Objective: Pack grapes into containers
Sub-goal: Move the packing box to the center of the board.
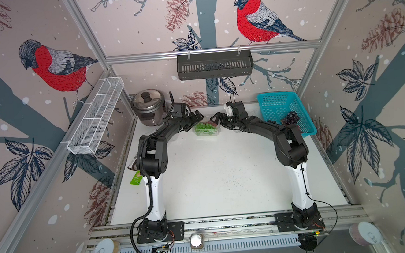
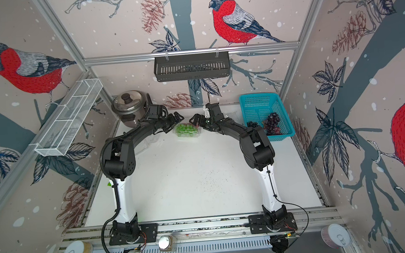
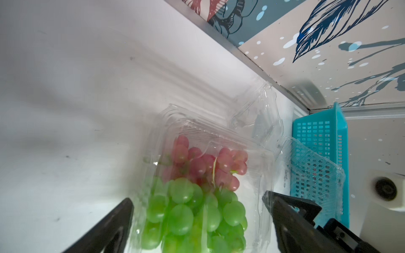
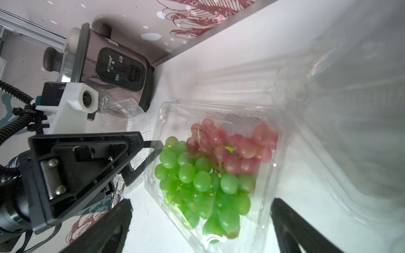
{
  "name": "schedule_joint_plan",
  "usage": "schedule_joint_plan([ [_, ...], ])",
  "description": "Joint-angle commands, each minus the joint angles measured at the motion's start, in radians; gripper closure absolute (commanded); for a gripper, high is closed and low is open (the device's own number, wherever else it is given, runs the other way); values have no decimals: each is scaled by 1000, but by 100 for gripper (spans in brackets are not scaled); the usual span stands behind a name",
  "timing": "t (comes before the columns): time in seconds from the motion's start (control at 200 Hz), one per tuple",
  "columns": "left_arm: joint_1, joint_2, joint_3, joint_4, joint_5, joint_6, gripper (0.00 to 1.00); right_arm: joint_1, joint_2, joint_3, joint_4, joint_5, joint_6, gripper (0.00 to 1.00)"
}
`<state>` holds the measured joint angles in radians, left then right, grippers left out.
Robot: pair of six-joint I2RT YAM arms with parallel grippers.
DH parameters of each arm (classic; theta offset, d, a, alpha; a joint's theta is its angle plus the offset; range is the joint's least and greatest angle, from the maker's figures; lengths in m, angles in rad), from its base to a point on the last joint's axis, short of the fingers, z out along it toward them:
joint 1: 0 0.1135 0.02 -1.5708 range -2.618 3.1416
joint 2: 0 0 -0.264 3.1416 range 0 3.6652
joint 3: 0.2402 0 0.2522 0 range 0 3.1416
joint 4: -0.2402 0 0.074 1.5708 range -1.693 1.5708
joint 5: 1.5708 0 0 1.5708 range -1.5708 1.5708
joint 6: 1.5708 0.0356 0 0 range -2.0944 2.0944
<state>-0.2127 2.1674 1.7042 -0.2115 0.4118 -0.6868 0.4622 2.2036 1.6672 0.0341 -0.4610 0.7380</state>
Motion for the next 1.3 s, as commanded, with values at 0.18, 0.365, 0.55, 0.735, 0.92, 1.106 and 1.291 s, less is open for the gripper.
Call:
schedule_joint_plan([
  [0.18,1,-8,103,-172,-53,57,3,-8,-114,45,-194,115,-128,0],
  [0.365,-26,-44,82,-192,-50,68,3,-48,-169,102,-349,226,-251,0],
  [0.55,-92,-112,40,-168,-21,65,3,-104,-111,177,-477,353,-386,0],
  [0.735,-144,-176,-63,-70,18,20,3,-134,-50,203,-536,370,-404,0],
  [0.92,-167,-226,-207,45,108,-39,3,-127,-96,91,-499,346,-384,0],
  [1.106,-183,-224,-295,134,134,-95,3,-118,-161,-58,-430,304,-353,0],
  [1.291,-186,-184,-313,250,151,-180,3,-103,-217,-187,-356,259,-316,0],
])
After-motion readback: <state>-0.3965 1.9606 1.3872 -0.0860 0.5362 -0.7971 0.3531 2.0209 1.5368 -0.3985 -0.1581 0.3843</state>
